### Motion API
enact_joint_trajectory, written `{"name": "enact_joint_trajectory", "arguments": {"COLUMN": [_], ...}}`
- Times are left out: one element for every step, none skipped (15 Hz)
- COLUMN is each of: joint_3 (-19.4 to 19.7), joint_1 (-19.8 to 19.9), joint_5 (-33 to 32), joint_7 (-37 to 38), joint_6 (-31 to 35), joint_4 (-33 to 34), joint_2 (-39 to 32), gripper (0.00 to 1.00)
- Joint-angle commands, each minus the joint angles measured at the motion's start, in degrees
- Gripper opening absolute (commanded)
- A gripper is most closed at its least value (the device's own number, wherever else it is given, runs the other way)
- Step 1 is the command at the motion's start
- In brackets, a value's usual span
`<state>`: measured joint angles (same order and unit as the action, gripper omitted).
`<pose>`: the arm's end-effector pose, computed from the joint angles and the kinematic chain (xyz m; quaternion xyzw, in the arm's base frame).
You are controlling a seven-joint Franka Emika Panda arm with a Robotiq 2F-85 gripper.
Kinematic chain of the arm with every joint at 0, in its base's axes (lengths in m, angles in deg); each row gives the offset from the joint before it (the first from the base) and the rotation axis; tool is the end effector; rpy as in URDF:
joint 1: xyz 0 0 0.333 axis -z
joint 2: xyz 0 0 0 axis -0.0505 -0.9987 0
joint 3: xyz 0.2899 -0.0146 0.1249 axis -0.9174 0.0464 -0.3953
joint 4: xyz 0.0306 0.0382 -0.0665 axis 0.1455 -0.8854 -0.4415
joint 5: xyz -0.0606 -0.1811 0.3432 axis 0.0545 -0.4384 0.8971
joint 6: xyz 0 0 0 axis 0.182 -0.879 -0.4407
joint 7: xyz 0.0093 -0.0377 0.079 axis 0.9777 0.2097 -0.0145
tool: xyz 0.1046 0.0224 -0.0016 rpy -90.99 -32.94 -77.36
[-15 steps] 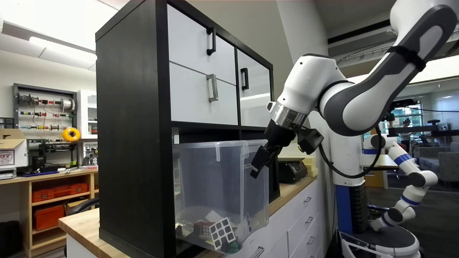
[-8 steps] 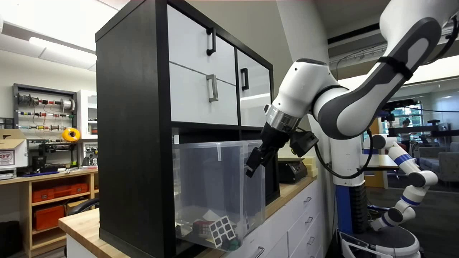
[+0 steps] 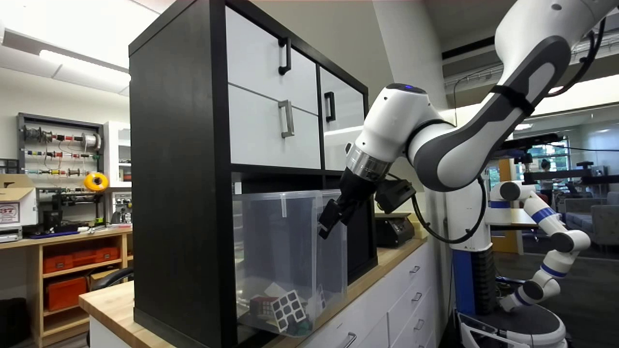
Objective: Push the storage bin under the cabinet
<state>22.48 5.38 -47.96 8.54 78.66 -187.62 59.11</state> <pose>0.5929 0.0197 0.4005 0.9383 -0.0047 0.3314 0.0991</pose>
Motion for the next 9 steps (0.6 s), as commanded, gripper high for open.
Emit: {"name": "enact_joint_trajectory", "arguments": {"joint_3": [0.18,0.19,0.23,0.26,0.31,0.33,0.36,0.38,0.47], "joint_1": [-1.61,-1.93,-2.3,-2.59,-2.98,-3.33,-3.7,-4.08,-4.44], "joint_5": [-2.42,-2.41,-2.43,-2.44,-2.45,-2.4,-2.31,-2.21,-2.27], "joint_7": [3.28,3.43,3.64,3.87,4.28,4.62,4.95,5.23,5.45], "joint_6": [-1.29,-1.5,-1.73,-1.86,-2.11,-2.3,-2.51,-2.65,-2.76], "joint_4": [4.7,5.41,6.22,6.91,7.77,8.61,9.5,10.33,11.22], "joint_2": [-3.23,-3.78,-4.39,-4.88,-5.51,-6.1,-6.75,-7.36,-8.03], "gripper": [1.0,1.0,1.0,1.0,1.0,1.0,1.0,1.0,1.0]}}
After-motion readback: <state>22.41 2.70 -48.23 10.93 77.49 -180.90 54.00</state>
